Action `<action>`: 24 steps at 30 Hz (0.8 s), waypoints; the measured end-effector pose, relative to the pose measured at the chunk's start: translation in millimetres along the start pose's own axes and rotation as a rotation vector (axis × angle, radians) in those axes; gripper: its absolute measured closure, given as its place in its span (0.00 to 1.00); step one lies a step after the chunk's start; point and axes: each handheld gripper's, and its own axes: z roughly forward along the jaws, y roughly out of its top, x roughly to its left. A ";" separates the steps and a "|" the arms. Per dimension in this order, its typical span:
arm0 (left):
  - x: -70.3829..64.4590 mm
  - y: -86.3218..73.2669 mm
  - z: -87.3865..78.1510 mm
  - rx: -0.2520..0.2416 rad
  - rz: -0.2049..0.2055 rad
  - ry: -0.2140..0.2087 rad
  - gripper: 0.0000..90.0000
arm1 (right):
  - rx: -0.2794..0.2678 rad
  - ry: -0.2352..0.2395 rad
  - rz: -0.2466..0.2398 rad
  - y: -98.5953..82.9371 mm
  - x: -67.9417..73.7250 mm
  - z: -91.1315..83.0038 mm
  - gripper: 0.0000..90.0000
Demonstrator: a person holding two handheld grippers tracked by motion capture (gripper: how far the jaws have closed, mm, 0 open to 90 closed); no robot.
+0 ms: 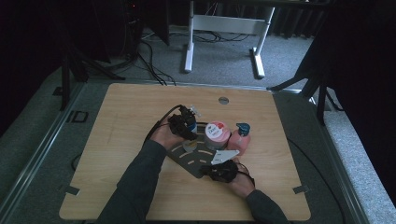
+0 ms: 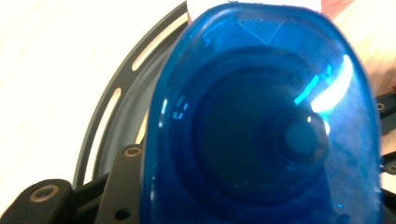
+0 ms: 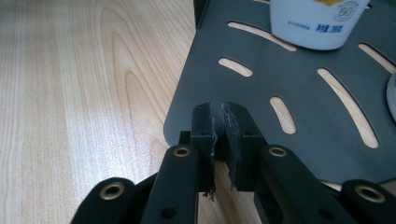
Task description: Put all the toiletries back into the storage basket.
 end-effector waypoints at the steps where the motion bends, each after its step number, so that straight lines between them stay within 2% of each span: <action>1: 1.3 2.3 1.1 0.004 0.000 -0.001 0.61 | 0.001 0.000 0.002 0.0 0.2 -0.1 0.91; 5: 3.0 5.5 2.3 0.013 0.006 -0.005 0.61 | 0.001 0.001 0.002 0.1 0.1 -0.1 0.91; 12: 7.9 9.9 5.2 0.006 -0.005 -0.011 0.61 | 0.003 0.000 0.001 0.2 0.1 -0.1 0.91; 19: 10.8 17.7 6.9 0.021 0.008 0.000 0.61 | 0.002 0.000 0.000 0.2 0.1 0.0 0.91; 24: 13.5 20.8 9.2 0.008 -0.002 -0.005 0.61 | 0.002 0.000 0.000 0.3 0.1 0.0 0.91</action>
